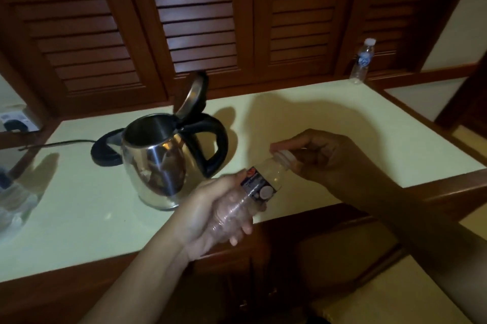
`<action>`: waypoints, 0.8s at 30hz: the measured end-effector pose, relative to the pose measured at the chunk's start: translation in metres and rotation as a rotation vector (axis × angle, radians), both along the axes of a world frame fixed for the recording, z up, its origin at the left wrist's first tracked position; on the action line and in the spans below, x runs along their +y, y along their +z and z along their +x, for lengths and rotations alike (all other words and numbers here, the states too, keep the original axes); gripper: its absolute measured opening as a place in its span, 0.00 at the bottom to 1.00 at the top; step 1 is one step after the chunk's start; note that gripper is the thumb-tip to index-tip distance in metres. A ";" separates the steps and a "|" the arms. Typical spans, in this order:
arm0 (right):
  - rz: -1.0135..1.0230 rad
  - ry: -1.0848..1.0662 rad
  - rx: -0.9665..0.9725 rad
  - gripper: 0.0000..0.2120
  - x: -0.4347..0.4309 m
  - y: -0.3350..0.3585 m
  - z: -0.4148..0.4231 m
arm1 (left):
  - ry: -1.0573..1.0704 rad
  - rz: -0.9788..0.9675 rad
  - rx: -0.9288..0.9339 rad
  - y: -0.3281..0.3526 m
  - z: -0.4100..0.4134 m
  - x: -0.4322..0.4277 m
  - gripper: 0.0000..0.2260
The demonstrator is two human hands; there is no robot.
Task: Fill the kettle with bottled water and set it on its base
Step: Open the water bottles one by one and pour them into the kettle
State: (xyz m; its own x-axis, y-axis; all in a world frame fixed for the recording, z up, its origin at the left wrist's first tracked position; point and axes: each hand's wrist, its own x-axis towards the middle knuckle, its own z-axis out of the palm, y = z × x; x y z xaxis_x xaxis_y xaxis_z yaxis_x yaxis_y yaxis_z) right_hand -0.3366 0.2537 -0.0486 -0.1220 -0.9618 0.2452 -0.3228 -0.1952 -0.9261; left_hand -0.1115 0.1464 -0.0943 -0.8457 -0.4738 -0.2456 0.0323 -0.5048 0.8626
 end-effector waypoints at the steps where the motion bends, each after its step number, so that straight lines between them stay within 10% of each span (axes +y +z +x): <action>1: 0.005 -0.002 0.030 0.13 -0.002 0.001 -0.014 | -0.075 0.087 -0.003 0.001 -0.013 -0.005 0.29; 9: -0.248 -0.071 0.844 0.19 -0.015 0.030 -0.143 | -0.604 0.496 0.148 0.018 -0.155 -0.030 0.23; 18: 0.456 -0.328 0.537 0.28 -0.049 0.031 -0.273 | 0.315 -1.150 -0.245 0.021 -0.305 -0.017 0.21; 24: 0.083 -0.389 0.351 0.23 -0.068 0.026 -0.339 | 0.135 -0.922 -0.264 0.008 -0.354 -0.037 0.24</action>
